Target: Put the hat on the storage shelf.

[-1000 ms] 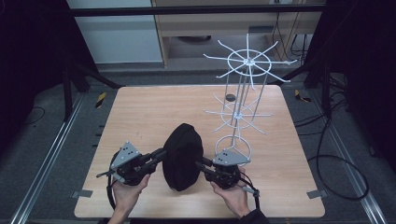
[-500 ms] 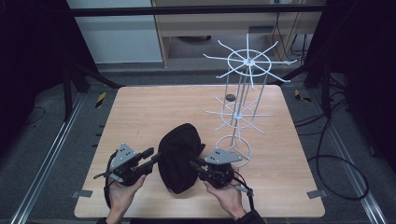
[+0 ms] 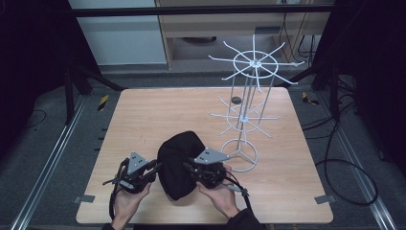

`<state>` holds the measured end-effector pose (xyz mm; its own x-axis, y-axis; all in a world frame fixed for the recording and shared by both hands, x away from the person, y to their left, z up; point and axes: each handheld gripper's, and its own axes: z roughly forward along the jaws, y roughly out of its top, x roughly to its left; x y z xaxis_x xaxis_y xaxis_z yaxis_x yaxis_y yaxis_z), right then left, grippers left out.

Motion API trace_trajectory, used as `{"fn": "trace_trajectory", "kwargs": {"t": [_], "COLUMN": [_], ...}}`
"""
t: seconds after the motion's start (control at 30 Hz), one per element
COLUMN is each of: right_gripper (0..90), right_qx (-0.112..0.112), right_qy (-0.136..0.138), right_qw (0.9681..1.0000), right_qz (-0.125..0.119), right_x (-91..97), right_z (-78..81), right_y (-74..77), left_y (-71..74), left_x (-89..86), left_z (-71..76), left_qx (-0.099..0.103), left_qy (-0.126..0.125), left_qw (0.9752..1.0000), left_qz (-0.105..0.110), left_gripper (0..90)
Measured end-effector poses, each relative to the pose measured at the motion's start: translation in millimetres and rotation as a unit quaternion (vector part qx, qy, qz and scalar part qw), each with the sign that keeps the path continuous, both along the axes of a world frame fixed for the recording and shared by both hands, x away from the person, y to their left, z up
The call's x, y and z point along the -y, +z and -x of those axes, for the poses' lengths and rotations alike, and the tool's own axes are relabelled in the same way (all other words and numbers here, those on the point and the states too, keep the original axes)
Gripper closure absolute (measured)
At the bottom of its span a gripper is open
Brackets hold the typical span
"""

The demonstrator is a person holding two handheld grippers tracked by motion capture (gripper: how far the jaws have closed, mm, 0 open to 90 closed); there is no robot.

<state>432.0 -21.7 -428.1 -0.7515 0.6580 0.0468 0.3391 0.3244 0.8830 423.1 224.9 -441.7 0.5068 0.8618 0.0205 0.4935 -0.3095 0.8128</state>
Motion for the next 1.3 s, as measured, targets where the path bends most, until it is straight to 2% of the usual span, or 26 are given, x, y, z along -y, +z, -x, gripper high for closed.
{"fn": "trace_trajectory", "kwargs": {"t": [0.1,0.13,0.2,0.23,0.3,0.33,0.37,0.4,0.53,0.57,0.6,0.63,0.7,0.77,0.8,0.9,1.1,1.17,1.2,1.23,1.27,1.3], "right_gripper": [74.7,74.4,72.3,72.3,66.8,60.1,60.1,55.6,53.0,52.4,50.1,49.5,48.7,48.1,48.1,47.6,47.7,47.6,47.4,47.4,47.0,46.7], "right_qx": [0.003,0.001,-0.003,-0.003,0.003,0.011,0.011,0.023,0.034,0.035,0.040,0.042,0.047,0.051,0.051,0.050,0.040,0.038,0.036,0.036,0.028,0.027], "right_qy": [-0.001,-0.002,-0.003,-0.003,-0.008,-0.006,-0.006,-0.010,-0.017,-0.018,-0.024,-0.026,-0.032,-0.038,-0.038,-0.060,-0.093,-0.098,-0.114,-0.114,-0.127,-0.131], "right_qw": [0.9999,0.9998,0.9997,0.9997,0.9996,0.9998,0.9998,0.9997,0.9992,0.9991,0.9986,0.9984,0.9979,0.9975,0.9975,0.9967,0.9946,0.9942,0.9927,0.9927,0.9914,0.9909], "right_qz": [0.015,0.020,0.023,0.023,0.026,0.016,0.016,0.004,-0.012,-0.018,-0.026,-0.028,-0.031,-0.029,-0.029,-0.024,-0.025,-0.022,-0.013,-0.013,-0.015,-0.013], "right_x": [-14.3,-19.4,-24.9,-24.9,-29.0,-27.8,-27.8,-23.1,-10.9,-5.1,9.0,14.1,28.4,42.5,42.5,73.7,114.3,120.8,135.8,135.8,149.6,155.0], "right_z": [-4.9,-7.5,-11.4,-11.4,-14.2,-14.9,-14.9,-13.3,-10.4,-9.2,-5.2,-3.5,1.6,7.3,7.3,16.8,27.3,28.5,30.3,30.3,31.5,32.0], "right_y": [-2.9,-4.3,-6.3,-6.3,-8.2,-8.0,-8.0,-5.7,-0.6,1.4,5.2,6.1,7.1,6.4,6.4,1.1,-8.7,-10.6,-15.1,-15.1,-18.7,-20.0], "left_y": [-4.6,-9.0,-11.9,-11.9,-14.1,-14.4,-13.9,-12.6,-7.4,-4.1,0.1,0.1,9.2,14.3,14.3,20.3,23.6,24.1,25.5,25.5,26.8,27.1], "left_x": [-6.1,-11.4,-14.7,-14.7,-18.5,-20.7,-22.2,-23.7,-24.1,-24.1,-22.0,-22.0,-16.5,-12.3,-12.3,-3.9,7.9,9.7,13.2,13.2,16.9,18.8], "left_z": [-4.6,-8.8,-11.2,-11.2,-13.3,-14.2,-14.3,-13.8,-10.7,-8.8,-5.9,-5.9,0.8,3.7,3.7,7.1,7.8,7.6,7.5,7.5,7.1,6.8], "left_qx": [-0.012,-0.021,-0.024,-0.024,-0.032,-0.032,-0.031,-0.027,-0.014,-0.009,0.000,0.000,0.017,0.021,0.021,0.023,0.019,0.017,0.015,0.015,0.013,0.012], "left_qy": [0.009,0.018,0.025,0.025,0.033,0.037,0.040,0.044,0.043,0.037,0.029,0.029,0.016,0.008,0.008,-0.004,-0.017,-0.019,-0.023,-0.023,-0.026,-0.027], "left_qw": [0.9999,0.9996,0.9993,0.9993,0.9989,0.9988,0.9987,0.9987,0.9989,0.9990,0.9989,0.9989,0.9983,0.9980,0.9980,0.9977,0.9976,0.9977,0.9977,0.9977,0.9977,0.9976], "left_qz": [-0.003,-0.007,-0.016,-0.016,-0.010,-0.008,-0.008,0.000,0.015,0.021,0.037,0.037,0.053,0.060,0.060,0.063,0.065,0.062,0.062,0.062,0.061,0.062], "left_gripper": [80.6,80.8,81.5,81.3,80.8,79.1,79.1,76.4,69.9,69.9,63.2,61.5,58.2,55.7,54.3,51.6,47.3,45.8,44.7,44.2,43.2,42.6]}}
